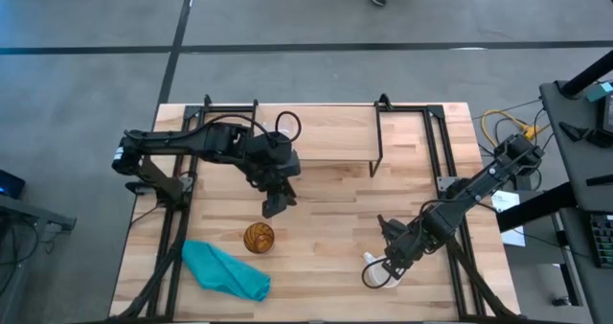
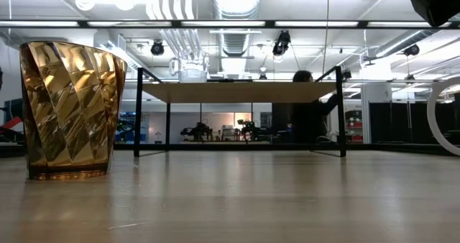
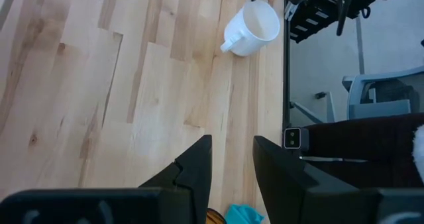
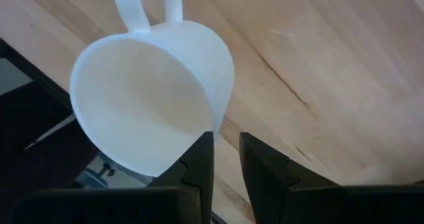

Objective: Stack small to large cups/mugs on shelf
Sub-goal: Put the white mug on the shelf

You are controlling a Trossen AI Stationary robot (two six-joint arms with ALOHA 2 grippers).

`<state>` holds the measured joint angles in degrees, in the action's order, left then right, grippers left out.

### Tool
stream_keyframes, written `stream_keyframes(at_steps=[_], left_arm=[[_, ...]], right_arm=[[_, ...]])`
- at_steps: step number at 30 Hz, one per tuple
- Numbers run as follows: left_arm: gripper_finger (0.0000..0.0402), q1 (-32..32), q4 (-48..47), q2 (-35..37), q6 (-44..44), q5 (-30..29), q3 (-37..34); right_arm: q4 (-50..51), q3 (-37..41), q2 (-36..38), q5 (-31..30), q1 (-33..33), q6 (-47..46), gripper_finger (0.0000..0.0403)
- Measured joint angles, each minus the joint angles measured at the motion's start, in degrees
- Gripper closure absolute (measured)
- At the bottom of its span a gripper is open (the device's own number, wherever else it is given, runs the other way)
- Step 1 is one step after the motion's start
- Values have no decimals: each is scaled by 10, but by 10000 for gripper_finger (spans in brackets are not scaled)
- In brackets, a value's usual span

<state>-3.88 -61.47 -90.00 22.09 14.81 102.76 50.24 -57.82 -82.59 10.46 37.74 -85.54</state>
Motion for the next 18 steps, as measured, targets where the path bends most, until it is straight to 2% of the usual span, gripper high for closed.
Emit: stream_keyframes(at_steps=[18], left_arm=[[306, 0, 0, 0, -4, 0, 0]], right_arm=[[-17, 0, 0, 0, 0, -9, 335]])
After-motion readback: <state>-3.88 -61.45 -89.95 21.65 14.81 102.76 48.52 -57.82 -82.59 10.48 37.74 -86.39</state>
